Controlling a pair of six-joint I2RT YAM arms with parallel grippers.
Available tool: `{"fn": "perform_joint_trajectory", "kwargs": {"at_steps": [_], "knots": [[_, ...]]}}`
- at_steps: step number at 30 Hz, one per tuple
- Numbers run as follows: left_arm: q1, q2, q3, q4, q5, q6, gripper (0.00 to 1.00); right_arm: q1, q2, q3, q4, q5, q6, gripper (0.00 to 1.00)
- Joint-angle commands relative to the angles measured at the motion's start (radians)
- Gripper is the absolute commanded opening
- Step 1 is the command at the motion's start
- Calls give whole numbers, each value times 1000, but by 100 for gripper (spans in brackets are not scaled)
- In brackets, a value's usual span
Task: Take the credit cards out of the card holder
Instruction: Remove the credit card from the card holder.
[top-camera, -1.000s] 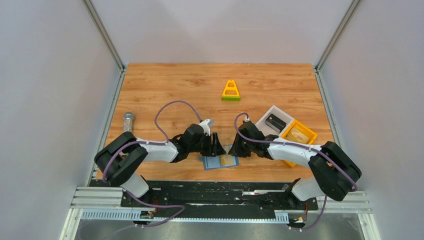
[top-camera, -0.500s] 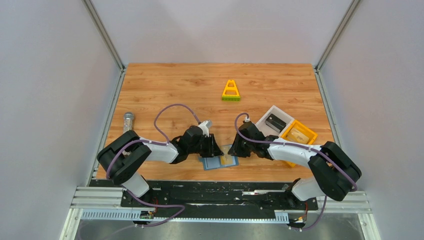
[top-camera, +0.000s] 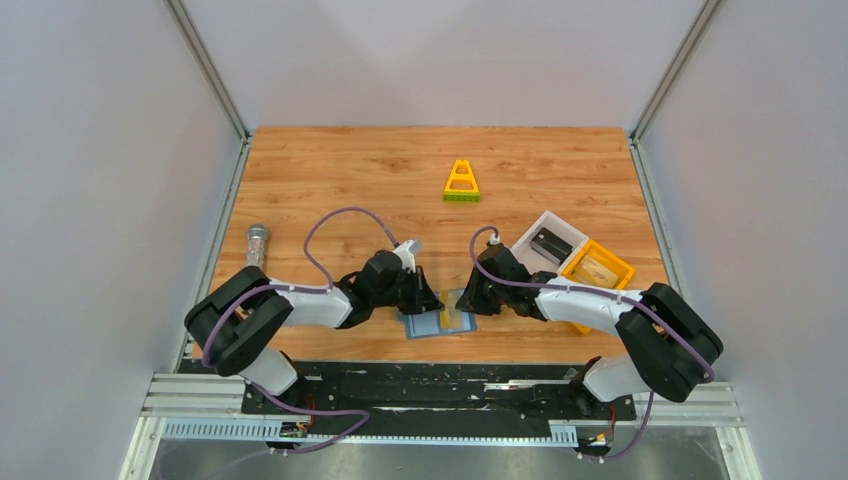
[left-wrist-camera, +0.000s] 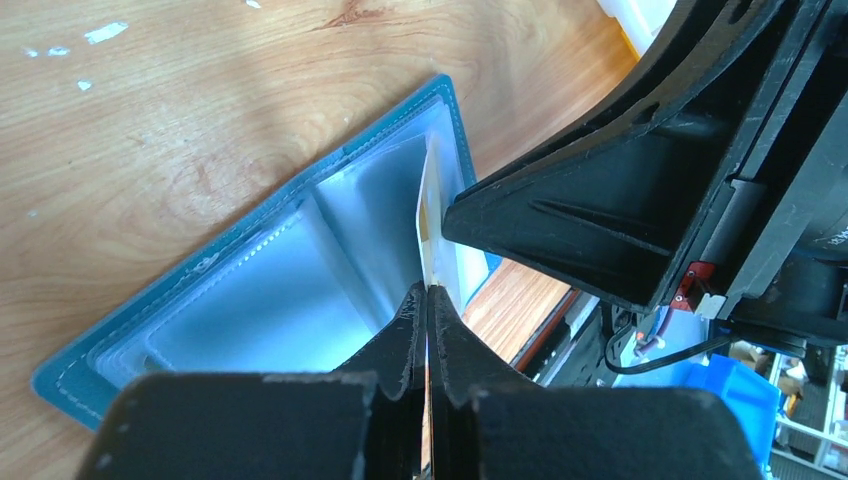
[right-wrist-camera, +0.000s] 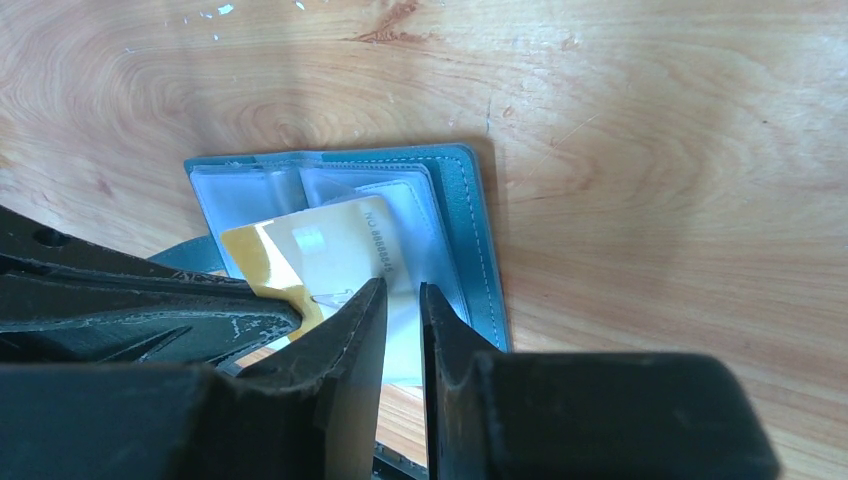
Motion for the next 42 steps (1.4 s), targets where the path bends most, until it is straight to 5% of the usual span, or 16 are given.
{"fn": "perform_joint_trajectory", "kwargs": {"at_steps": [1, 23, 32, 42], "knots": [[21, -57, -24, -15, -14, 0, 0, 2, 31, -35, -58, 40, -1, 21], [79, -357, -80, -265, -147, 34, 0, -24, -7, 20, -106, 39, -54, 22], [82, -490, -94, -251, -103, -24, 0, -25, -249, -30, 36, -132, -163, 38], [81, -600, -140, -107, -41, -149, 0, -24, -453, -127, 237, -269, -88, 57]]}}
